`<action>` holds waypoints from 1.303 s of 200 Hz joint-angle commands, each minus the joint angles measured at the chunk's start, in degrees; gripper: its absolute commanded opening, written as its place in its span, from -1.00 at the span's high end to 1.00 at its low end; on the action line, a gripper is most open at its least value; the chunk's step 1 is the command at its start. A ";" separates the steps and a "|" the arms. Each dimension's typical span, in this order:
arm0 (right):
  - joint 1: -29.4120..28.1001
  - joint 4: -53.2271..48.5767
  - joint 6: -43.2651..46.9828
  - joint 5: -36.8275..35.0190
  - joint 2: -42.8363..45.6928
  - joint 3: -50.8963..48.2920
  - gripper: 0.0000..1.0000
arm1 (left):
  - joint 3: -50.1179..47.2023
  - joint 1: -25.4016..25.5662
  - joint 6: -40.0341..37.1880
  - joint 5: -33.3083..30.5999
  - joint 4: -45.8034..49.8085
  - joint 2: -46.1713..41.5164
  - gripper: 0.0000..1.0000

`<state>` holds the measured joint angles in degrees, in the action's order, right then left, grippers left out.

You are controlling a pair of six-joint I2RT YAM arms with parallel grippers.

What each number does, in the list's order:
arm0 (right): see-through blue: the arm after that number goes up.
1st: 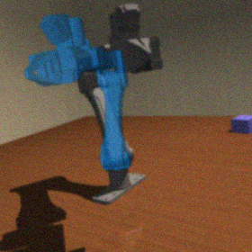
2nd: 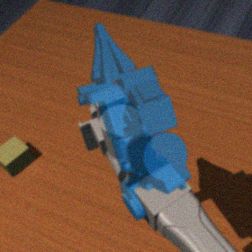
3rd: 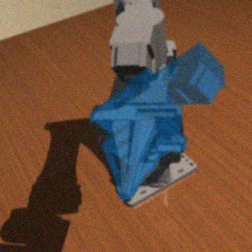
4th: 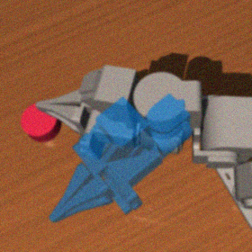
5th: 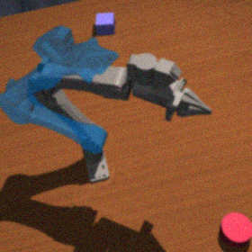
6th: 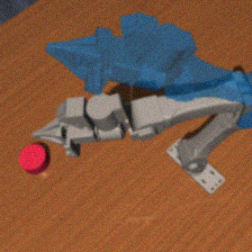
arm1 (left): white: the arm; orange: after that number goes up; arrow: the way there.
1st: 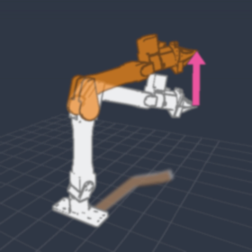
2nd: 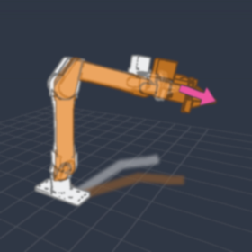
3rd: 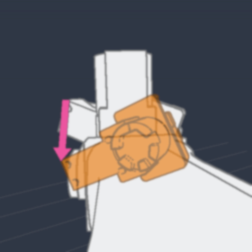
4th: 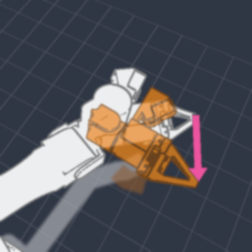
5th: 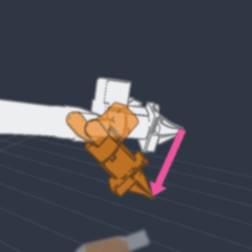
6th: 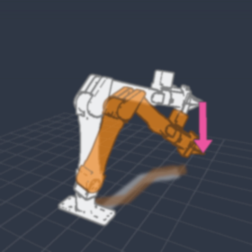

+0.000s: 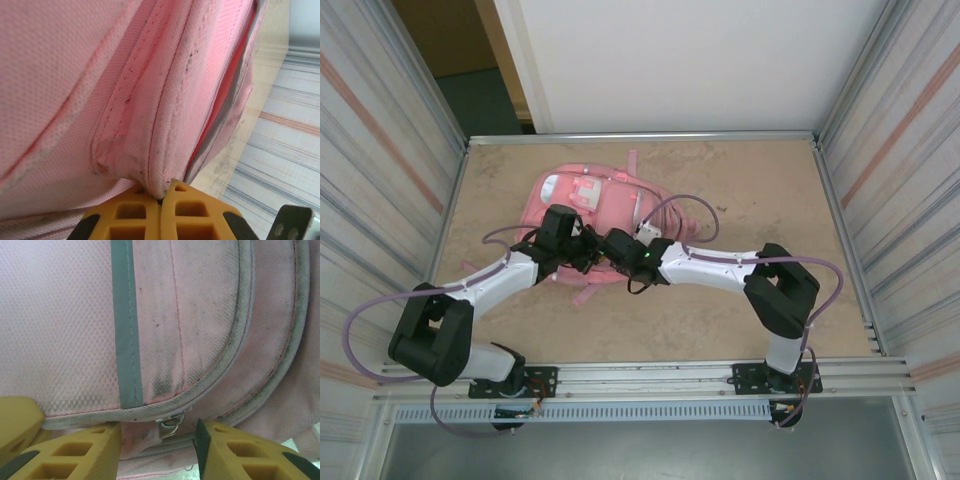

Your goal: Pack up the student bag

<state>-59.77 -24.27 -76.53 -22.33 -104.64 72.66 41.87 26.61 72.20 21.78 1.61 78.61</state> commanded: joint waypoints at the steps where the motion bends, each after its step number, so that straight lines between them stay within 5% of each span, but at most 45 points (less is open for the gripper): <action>1: 0.09 -1.91 -2.27 -2.44 -2.27 0.67 0.20 | 0.24 0.35 -0.94 2.17 -2.67 -3.82 1.00; 49: 0.62 -0.45 1.40 -6.48 0.03 -2.11 0.76 | -0.14 0.10 -1.28 0.86 -1.66 -5.21 1.00; 112: 3.09 2.17 24.52 -6.35 6.30 -5.49 0.93 | 1.13 -1.02 -3.56 2.13 0.81 -4.69 1.00; 144: 5.40 11.10 38.91 2.39 12.54 -13.75 1.00 | 1.76 -2.82 -6.44 3.15 3.22 -4.14 1.00; 211: 22.50 11.49 55.05 38.21 13.48 -16.17 1.00 | 3.22 -7.58 -15.93 8.30 6.93 -1.41 1.00; 238: 24.01 9.67 58.79 41.30 12.27 -14.65 1.00 | 4.71 -12.58 -19.02 16.09 8.27 3.84 1.00; 260: 23.04 7.44 61.67 42.12 12.33 -13.08 1.00 | 7.46 -14.03 -22.76 16.47 10.89 7.83 1.00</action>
<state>-37.04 -10.85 -20.75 17.58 -92.31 57.49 45.78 15.77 57.12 38.44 8.88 82.89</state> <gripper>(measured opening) 0.050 0.046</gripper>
